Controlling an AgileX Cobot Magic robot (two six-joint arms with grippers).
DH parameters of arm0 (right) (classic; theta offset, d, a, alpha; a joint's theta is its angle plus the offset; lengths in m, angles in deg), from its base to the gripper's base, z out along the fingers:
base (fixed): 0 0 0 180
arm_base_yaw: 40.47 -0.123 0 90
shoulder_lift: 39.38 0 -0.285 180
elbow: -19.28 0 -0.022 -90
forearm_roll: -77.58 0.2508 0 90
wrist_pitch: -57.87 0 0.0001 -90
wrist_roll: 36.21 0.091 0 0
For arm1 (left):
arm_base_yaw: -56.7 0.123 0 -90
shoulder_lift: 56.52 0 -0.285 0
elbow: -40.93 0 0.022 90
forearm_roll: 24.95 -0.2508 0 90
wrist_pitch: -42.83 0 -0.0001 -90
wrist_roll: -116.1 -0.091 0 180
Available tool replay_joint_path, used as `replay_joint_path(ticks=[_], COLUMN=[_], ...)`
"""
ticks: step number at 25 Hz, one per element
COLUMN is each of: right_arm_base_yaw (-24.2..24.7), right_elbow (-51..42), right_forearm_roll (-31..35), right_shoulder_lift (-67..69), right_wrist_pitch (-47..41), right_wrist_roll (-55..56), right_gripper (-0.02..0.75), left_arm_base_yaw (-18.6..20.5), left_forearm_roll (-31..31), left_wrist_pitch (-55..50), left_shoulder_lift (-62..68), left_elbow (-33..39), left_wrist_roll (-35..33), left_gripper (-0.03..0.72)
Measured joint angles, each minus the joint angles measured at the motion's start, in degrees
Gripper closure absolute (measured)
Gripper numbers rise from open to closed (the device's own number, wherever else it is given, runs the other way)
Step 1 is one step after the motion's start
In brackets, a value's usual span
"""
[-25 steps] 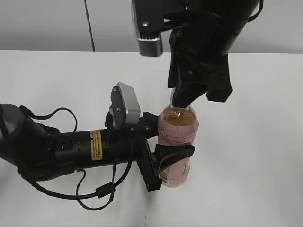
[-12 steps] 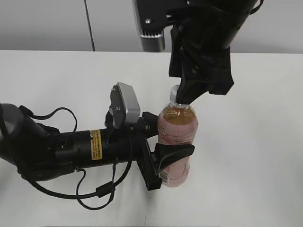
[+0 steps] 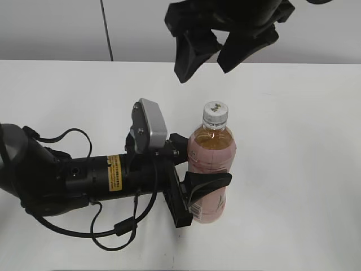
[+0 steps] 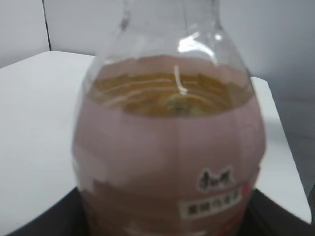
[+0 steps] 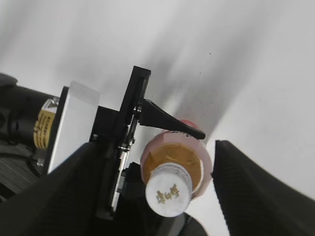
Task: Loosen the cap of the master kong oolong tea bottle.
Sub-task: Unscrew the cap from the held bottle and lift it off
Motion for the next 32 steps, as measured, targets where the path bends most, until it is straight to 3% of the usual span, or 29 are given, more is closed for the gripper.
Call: replay_joint_path(ticks=[5,17,22,24,26,29,32], right_arm_base_yaw=[0.0,0.0,0.0,0.0,0.0,0.0,0.0], right_elbow=[-0.8,-7.5,-7.5,-7.6,-7.6,-7.6,-7.6], right_forearm_roll=[0.0,0.2,0.6,0.6,0.6,0.6,0.8], right_shoulder_lift=[0.0,0.0,0.0,0.0,0.0,0.0,0.0], right_wrist_pitch=[0.0,0.0,0.0,0.0,0.0,0.0,0.0], right_wrist_roll=[14.0,18.7,18.7,18.4,17.0,10.1,-6.1], right_gripper=[0.217,0.233,0.312,0.391,0.463,0.463,0.463], left_arm_base_yaw=[0.0,0.0,0.0,0.0,0.0,0.0,0.0], left_forearm_roll=[0.0,0.0,0.0,0.0,0.0,0.0,0.0], left_wrist_pitch=[0.0,0.0,0.0,0.0,0.0,0.0,0.0], left_shoulder_lift=[0.0,0.0,0.0,0.0,0.0,0.0,0.0], left_elbow=[0.0,0.0,0.0,0.0,0.0,0.0,0.0], left_wrist_roll=[0.0,0.0,0.0,0.0,0.0,0.0,0.0], left_gripper=[0.299,0.299,0.299,0.299,0.299,0.299,0.299])
